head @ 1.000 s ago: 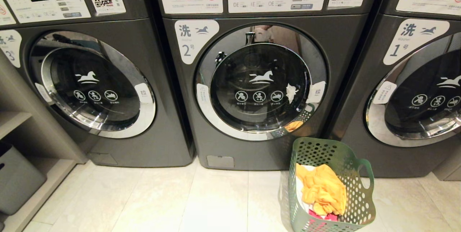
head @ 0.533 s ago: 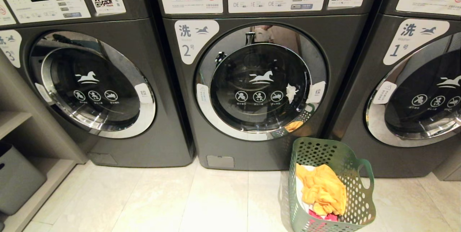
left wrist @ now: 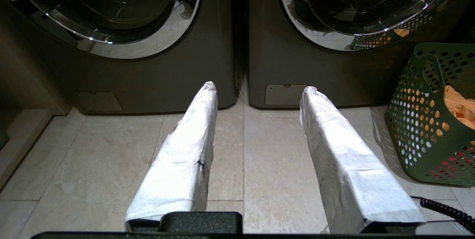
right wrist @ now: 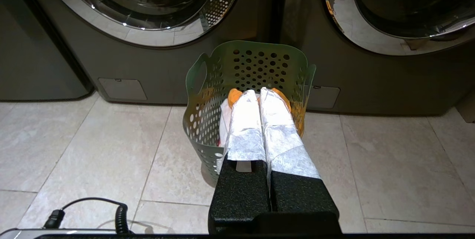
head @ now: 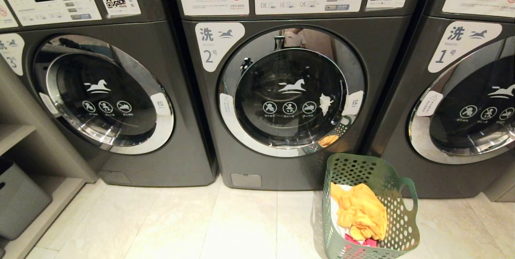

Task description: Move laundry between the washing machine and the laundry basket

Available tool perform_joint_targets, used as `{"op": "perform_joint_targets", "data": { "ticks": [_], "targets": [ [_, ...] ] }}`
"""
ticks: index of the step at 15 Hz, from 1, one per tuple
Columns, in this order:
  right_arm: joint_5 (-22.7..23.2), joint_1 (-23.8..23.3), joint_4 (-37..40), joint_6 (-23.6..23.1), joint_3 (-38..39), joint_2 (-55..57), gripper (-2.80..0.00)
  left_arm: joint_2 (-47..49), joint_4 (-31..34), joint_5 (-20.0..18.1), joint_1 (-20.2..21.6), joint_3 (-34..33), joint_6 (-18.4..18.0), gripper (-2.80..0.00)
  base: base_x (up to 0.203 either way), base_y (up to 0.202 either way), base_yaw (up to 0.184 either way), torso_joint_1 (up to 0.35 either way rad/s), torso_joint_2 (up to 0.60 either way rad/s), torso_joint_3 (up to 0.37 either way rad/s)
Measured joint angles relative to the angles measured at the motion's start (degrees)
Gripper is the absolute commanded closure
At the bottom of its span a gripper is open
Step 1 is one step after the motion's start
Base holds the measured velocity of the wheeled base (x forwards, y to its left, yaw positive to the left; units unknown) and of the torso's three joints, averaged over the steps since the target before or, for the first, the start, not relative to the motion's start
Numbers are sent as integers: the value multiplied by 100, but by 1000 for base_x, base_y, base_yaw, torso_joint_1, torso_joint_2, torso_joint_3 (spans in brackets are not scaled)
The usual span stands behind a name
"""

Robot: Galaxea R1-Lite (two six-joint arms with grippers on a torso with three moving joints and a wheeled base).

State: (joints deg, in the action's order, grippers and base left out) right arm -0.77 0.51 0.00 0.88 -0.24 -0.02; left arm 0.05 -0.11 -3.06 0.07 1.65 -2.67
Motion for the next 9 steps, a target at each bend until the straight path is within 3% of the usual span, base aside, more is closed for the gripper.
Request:
{"op": "perform_joint_targets", "data": {
  "ticks": [9],
  "targets": [
    [-2, 0, 0, 0, -2, 0, 0, -2, 4, 20, -2, 2, 160, 0, 0, 0, 0, 0, 0, 0]
  ]
}}
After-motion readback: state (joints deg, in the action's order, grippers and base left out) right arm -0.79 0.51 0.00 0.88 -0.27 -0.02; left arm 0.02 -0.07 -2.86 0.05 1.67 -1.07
